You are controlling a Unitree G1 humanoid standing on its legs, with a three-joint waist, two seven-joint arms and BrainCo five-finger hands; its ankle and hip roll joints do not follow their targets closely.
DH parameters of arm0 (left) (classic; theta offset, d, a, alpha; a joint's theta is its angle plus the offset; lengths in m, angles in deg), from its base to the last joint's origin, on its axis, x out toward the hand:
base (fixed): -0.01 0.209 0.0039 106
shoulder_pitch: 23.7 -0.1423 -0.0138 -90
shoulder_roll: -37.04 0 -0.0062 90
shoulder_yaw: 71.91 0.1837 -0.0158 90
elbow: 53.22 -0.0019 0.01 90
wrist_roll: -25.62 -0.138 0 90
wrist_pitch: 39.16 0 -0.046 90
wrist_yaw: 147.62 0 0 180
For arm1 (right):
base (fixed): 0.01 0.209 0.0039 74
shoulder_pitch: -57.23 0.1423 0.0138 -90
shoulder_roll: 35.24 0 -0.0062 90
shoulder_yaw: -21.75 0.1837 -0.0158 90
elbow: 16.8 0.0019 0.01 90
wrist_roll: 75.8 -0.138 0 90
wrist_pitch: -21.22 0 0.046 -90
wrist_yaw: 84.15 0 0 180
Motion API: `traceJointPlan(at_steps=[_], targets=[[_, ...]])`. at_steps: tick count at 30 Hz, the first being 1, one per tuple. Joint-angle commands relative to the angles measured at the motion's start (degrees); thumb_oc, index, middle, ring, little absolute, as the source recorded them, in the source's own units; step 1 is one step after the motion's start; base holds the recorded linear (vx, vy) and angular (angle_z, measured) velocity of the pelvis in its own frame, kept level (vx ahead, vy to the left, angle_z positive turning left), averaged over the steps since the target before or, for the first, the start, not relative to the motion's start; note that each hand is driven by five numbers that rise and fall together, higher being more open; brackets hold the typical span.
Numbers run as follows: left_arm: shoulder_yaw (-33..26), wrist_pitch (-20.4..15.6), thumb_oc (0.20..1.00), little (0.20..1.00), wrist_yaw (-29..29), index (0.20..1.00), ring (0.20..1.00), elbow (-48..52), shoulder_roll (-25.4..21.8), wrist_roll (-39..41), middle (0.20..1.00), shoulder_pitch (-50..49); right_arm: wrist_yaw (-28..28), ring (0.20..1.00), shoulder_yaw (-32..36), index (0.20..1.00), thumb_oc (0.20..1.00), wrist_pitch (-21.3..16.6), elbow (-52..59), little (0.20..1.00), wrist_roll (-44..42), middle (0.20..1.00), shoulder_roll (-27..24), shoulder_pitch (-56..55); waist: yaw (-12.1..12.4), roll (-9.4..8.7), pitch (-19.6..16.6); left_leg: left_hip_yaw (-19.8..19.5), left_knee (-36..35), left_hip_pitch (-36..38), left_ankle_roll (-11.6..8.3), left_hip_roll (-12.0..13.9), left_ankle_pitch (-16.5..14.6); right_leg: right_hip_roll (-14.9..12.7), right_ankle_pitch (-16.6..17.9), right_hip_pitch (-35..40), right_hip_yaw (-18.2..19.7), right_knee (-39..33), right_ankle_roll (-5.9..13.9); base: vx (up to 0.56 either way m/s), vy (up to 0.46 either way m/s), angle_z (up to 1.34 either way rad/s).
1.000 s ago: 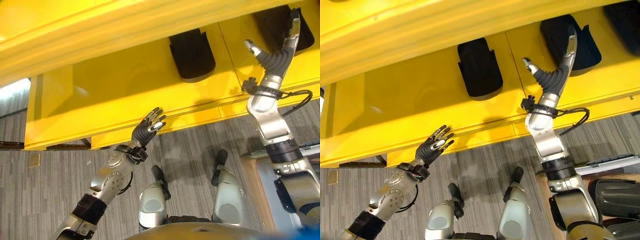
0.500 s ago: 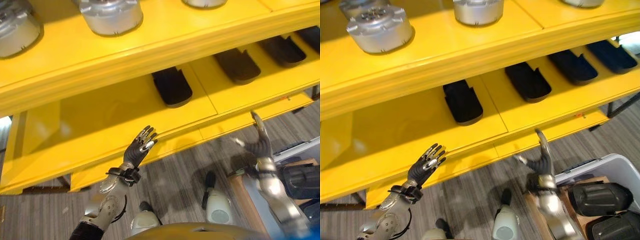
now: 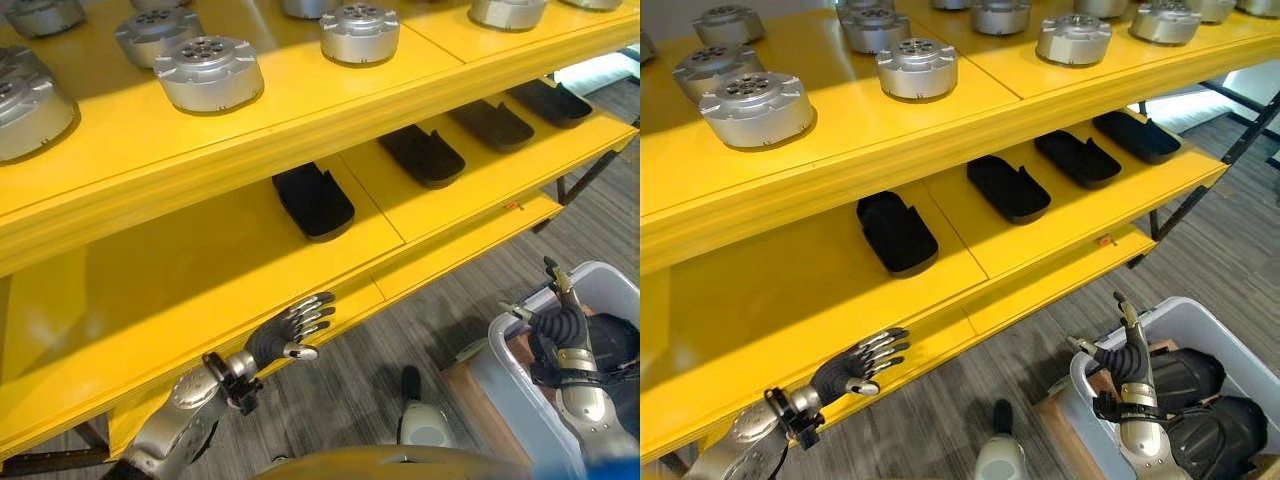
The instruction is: Move parts from the plastic box to the shelf.
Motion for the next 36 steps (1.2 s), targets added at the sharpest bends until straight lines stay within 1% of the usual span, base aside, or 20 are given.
traceJointPlan(at_steps=[1, 2, 3, 5, 6, 7, 8, 10, 12, 14, 15, 20, 22, 24, 26, 29, 31, 32, 33, 36], targets=[[0.52, 1.17, 1.0, 1.0, 2.66, 1.0, 1.0, 3.23, 2.8, 9.19, 1.0, 1.09, -1.28, 1.0, 0.18, 1.0, 1.0, -1.27, -0.27, 1.0, -2.93, 1.0, -1.68, 6.34, -0.31, 3.33, 2.18, -2.43, 2.58, -3.19, 6.12, 0.25, -1.79, -4.83, -7.53, 3.96, -6.58, 6.77, 6.14, -0.02, 0.004, -0.73], [0.59, 1.02, 1.0, 1.0, 2.01, 1.0, 1.0, 3.16, 3.05, 9.38, 1.0, 1.12, -1.82, 1.0, -0.13, 1.0, 1.0, -1.21, -0.27, 1.0, -2.68, 1.0, -1.67, 6.77, -0.08, 3.28, 2.2, -2.08, 2.59, -2.98, 6.07, 0.28, -1.85, -4.95, -7.19, 3.9, -7.22, 6.7, 6.18, -0.03, -0.053, -1.42], [1.2, -0.27, 1.0, 1.0, -0.93, 1.0, 1.0, 2.42, 4.42, 7.88, 1.0, 1.37, -2.58, 1.0, -2.28, 1.0, 1.0, -1.05, 0.21, 1.0, -0.45, 1.0, -1.83, 9.35, 1.03, 2.88, 2.06, -0.14, 2.74, -1.87, 5.74, 0.5, -2.1, -5.54, -5.63, 3.56, -11.21, 6.5, 6.37, -0.06, -0.078, -2.08], [2.52, -1.45, 1.0, 1.0, -2.8, 1.0, 1.0, 0.8, 6.33, 8.57, 1.0, 3.16, -4.11, 1.0, -5.27, 1.0, 1.0, 1.43, 0.97, 1.0, -1.56, 1.0, -3.18, 14.33, 2.23, 2.37, 1.82, 2.54, 3.13, -0.62, 5.47, 1.09, -2.54, -5.79, -4.51, 2.57, -15.42, 6.72, 6.3, -0.07, -0.108, -2.63], [3.09, -1.49, 1.0, 1.0, -3.92, 1.0, 1.0, 0.36, 7.59, 8.58, 1.0, 4.39, -4.58, 1.0, -7.05, 1.0, 1.0, 3.37, 0.65, 1.0, -3.32, 1.0, -4.01, 18.31, 2.79, 2.23, 1.62, 3.98, 3.45, -0.16, 5.87, 1.15, -3.08, -5.73, -5.41, 1.98, -17.29, 8.18, 5.88, -0.03, -0.152, -2.1], [3.13, -1.47, 1.0, 1.0, -3.39, 1.0, 1.0, -0.07, 8.0, 7.72, 1.0, 5.12, -4.24, 1.0, -7.9, 1.0, 1.0, 4.06, -0.16, 1.0, -3.89, 1.0, -4.08, 20.68, 3.11, 2.41, 1.37, 4.48, 3.84, -0.4, 6.39, 1.29, -3.22, -4.19, -8.42, 2.21, -18.27, 10.34, 4.87, 0.04, -0.22, -1.56], [3.16, -1.53, 1.0, 1.0, -1.58, 1.0, 1.0, -0.24, 7.9, 7.1, 1.0, 4.98, -3.71, 1.0, -8.0, 1.0, 1.0, 4.3, -1.12, 1.0, -6.35, 1.0, -4.46, 22.42, 3.34, 2.36, 1.0, 3.75, 4.37, -1.32, 7.04, 0.78, -3.52, -1.32, -11.04, 3.3, -17.91, 10.81, 3.27, 0.1, -0.198, -1.67], [2.22, -1.65, 1.0, 1.0, -1.79, 1.0, 1.0, -0.76, 8.29, 7.01, 1.0, 4.97, -3.73, 1.0, -6.47, 1.0, 1.0, 4.48, -2.26, 1.0, -8.95, 1.0, -2.87, 23.2, 3.15, 2.01, 0.5, 2.33, 6.23, -2.16, 7.02, 0.62, -4.46, 0.69, -11.32, 3.82, -16.38, 8.62, 1.88, 0.24, -0.342, -1.25], [2.12, -1.92, 1.0, 1.0, -3.16, 1.0, 1.0, -1.12, 9.03, 7.49, 1.0, 5.27, -3.73, 1.0, -6.09, 1.0, 1.0, 5.32, -2.6, 1.0, -7.62, 1.0, -1.57, 22.96, 2.86, 1.9, 0.36, 2.85, 7.14, -2.12, 6.65, 1.03, -4.77, 1.67, -11.04, 5.19, -16.16, 6.19, 1.15, 0.2, -0.265, -0.59], [1.7, -3.41, 1.0, 1.0, -5.79, 1.0, 1.0, -1.62, 10.81, 6.98, 1.0, 5.2, -2.34, 1.0, -5.38, 1.0, 1.0, 8.79, -2.45, 1.0, -5.72, 1.0, 0.8, 21.3, 1.9, 2.18, 0.14, 3.69, 8.38, -1.82, 5.85, 1.78, -5.28, 3.14, -11.16, 7.29, -15.55, 3.13, -0.07, 0.27, -0.314, -0.58], [1.47, -3.82, 1.0, 1.0, -6.37, 1.0, 1.0, -1.6, 11.07, 6.96, 1.0, 5.06, -2.54, 1.0, -4.99, 1.0, 1.0, 9.02, -2.57, 1.0, -5.19, 1.0, 1.12, 20.55, 1.57, 2.28, 0.14, 3.89, 8.94, -1.87, 5.51, 2.15, -5.14, 3.54, -11.26, 7.74, -15.21, 2.48, -0.39, 0.25, -0.288, -0.71], [0.69, -2.23, 1.0, 1.0, -6.48, 1.0, 1.0, -0.62, 11.96, 11.03, 1.0, 5.01, -4.4, 1.0, -3.81, 1.0, 1.0, 9.52, -2.46, 1.0, -4.87, 1.0, 1.09, 18.11, 0.26, 2.49, 0.11, 4.25, 12.01, -2.74, 3.73, 3.94, -3.66, 6.49, -12.96, 8.67, -13.4, 1.23, -2.47, 0.18, -0.262, -0.86], [1.12, -2.86, 1.0, 1.0, -8.47, 1.0, 1.0, -1.6, 12.87, 12.07, 1.0, 6.74, -6.34, 1.0, -4.16, 1.0, 1.0, 7.7, -2.38, 1.0, -3.74, 1.0, 0.65, 17.74, -1.02, 2.14, -0.06, 4.59, 14.53, -3.05, 2.98, 4.78, -3.17, 8.3, -14.6, 8.81, -12.18, 1.63, -3.99, 0.14, -0.259, -0.64], [1.13, -2.66, 1.0, 1.0, -9.61, 1.0, 1.0, -2.06, 13.48, 11.94, 1.0, 7.92, -5.93, 1.0, -4.28, 1.0, 1.0, 7.25, -2.1, 1.0, -3.65, 1.0, 0.61, 17.62, -1.19, 1.91, -0.23, 4.23, 16.73, -3.56, 2.37, 5.43, -2.6, 9.24, -15.39, 8.92, -11.76, 1.73, -4.73, 0.11, -0.251, -0.42], [1.18, -1.1, 1.0, 1.0, -9.95, 1.0, 1.0, -3.2, 14.5, 10.98, 1.0, 9.02, -4.81, 1.0, -4.76, 1.0, 1.0, 7.44, -3.19, 1.0, -4.67, 1.0, 1.4, 17.97, -0.42, 1.8, -0.01, 1.75, 19.71, -6.12, 2.58, 5.09, -2.55, 9.98, -17.11, 9.0, -11.04, 3.34, -5.59, 0.09, -0.196, -0.27], [0.79, -2.03, 1.0, 1.0, -11.82, 1.0, 1.0, -5.02, 15.36, 10.59, 1.0, 9.09, -7.2, 1.0, -5.9, 1.0, 1.0, 7.94, -4.39, 1.0, -5.87, 1.0, 1.92, 18.39, 0.46, 1.49, 1.18, -1.51, 22.44, -10.05, 3.72, 4.52, -3.44, 10.36, -18.86, 10.01, -8.45, 4.34, -6.11, 0.1, -0.071, -0.39], [0.62, -3.1, 1.0, 1.0, -13.34, 1.0, 1.0, -5.32, 15.99, 10.47, 1.0, 8.63, -8.19, 1.0, -6.57, 1.0, 1.0, 9.39, -3.27, 1.0, -6.53, 1.0, 2.03, 18.08, 0.22, 1.56, 1.49, -1.32, 19.72, -9.88, 4.31, 4.86, -3.42, 9.9, -19.13, 10.08, -8.03, 4.58, -5.9, 0.05, 0.121, -0.7], [0.73, -3.55, 1.0, 1.0, -13.8, 1.0, 1.0, -5.41, 16.46, 10.31, 1.0, 8.23, -8.55, 1.0, -6.98, 1.0, 1.0, 10.39, -2.37, 1.0, -6.82, 1.0, 2.08, 17.33, 0.05, 1.88, 1.44, -1.51, 16.04, -9.66, 4.19, 4.6, -2.27, 9.65, -19.06, 10.03, -8.13, 4.74, -5.49, 0.08, 0.181, -0.84], [0.62, -3.39, 1.0, 1.0, -14.13, 1.0, 1.0, -5.45, 16.79, 10.03, 1.0, 7.91, -8.67, 1.0, -7.52, 1.0, 1.0, 10.74, -2.28, 1.0, -7.06, 1.0, 2.35, 16.5, 0.29, 2.04, 1.65, -2.84, 15.11, -10.46, 3.43, 5.15, 0.05, 9.61, -19.4, 10.15, -7.38, 5.29, -5.54, 0.08, 0.124, -0.67], [0.71, -4.21, 1.0, 1.0, -14.47, 1.0, 1.0, -5.8, 16.71, 10.56, 1.0, 7.84, -8.89, 1.0, -8.15, 1.0, 1.0, 10.6, -2.27, 1.0, -7.42, 1.0, 2.52, 15.77, 0.24, 1.98, 2.04, -3.06, 15.6, -11.02, 3.38, 6.38, 0.02, 9.04, -19.84, 10.1, -7.06, 5.96, -5.65, 0.04, 0.054, -0.53]])
